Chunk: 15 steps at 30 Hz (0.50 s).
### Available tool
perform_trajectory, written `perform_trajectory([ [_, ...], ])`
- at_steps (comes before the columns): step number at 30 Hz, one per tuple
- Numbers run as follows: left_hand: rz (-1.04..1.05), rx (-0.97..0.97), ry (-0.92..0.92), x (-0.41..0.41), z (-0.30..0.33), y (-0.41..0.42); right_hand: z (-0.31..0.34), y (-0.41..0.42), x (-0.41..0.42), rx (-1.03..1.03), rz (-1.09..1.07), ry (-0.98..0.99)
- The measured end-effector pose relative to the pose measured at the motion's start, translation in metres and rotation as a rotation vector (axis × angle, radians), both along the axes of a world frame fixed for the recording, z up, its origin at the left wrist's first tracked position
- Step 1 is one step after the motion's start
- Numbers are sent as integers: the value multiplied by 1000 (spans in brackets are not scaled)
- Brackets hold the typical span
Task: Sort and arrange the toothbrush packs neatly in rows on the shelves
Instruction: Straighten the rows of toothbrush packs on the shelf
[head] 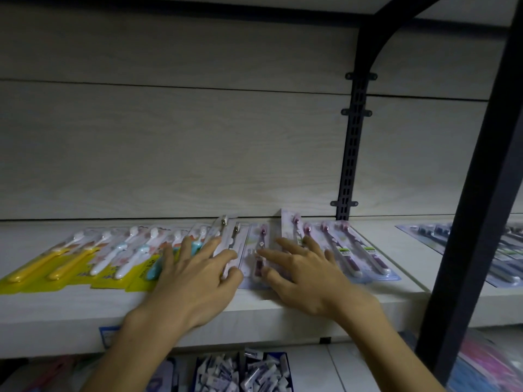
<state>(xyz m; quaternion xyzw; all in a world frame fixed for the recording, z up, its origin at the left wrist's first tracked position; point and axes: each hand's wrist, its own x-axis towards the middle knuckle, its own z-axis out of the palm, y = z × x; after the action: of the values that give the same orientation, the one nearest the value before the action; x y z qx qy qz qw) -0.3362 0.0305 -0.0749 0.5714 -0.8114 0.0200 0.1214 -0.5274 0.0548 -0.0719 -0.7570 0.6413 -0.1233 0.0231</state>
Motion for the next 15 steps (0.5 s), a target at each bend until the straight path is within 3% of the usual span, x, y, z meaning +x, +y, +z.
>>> perform_trajectory([
  [7,-188,-91,48,-33,4,11,-6,3,-30,-109,-12,-27],
  [15,-371,-9,104,-70,1,12,-10,13,-52,-130,-79,-47],
])
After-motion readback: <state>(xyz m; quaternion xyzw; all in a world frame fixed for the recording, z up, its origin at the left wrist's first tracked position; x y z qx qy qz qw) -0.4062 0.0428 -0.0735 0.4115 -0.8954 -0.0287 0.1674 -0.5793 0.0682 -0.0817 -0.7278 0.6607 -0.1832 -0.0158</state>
